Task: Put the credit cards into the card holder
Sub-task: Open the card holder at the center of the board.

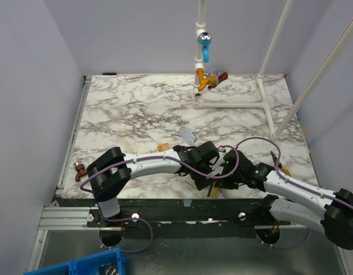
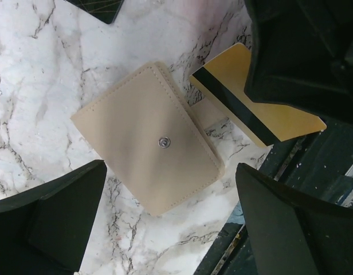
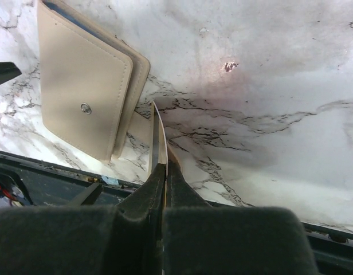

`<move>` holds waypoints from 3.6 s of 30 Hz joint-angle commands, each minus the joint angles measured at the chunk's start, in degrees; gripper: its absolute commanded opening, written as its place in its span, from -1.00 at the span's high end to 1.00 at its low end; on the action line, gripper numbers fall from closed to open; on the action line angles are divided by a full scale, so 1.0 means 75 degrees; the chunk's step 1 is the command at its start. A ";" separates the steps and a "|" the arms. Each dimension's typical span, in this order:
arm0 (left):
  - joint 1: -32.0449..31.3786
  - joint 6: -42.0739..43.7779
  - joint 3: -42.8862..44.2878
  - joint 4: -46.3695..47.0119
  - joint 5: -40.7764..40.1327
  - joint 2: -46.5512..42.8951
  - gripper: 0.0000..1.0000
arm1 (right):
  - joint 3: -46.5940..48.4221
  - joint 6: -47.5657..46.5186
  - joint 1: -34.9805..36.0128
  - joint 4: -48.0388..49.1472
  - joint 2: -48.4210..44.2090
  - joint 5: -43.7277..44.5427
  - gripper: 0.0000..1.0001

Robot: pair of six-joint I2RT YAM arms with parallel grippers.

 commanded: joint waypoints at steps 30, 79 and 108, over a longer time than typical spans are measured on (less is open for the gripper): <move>-0.0645 0.0332 0.0699 -0.0255 -0.1211 0.0907 -0.97 | -0.0516 0.0544 -0.0281 -0.0179 -0.0226 0.0849 0.99; 0.0030 0.0923 0.0831 -0.0839 -0.2067 0.0918 -0.26 | -0.0611 0.0980 -0.0304 -0.0448 -0.0355 0.1151 0.99; 0.0064 0.4327 -0.2558 0.3040 -0.1686 -0.1311 -0.97 | -0.0786 0.0929 -0.0621 -0.0219 -0.0536 0.0953 0.99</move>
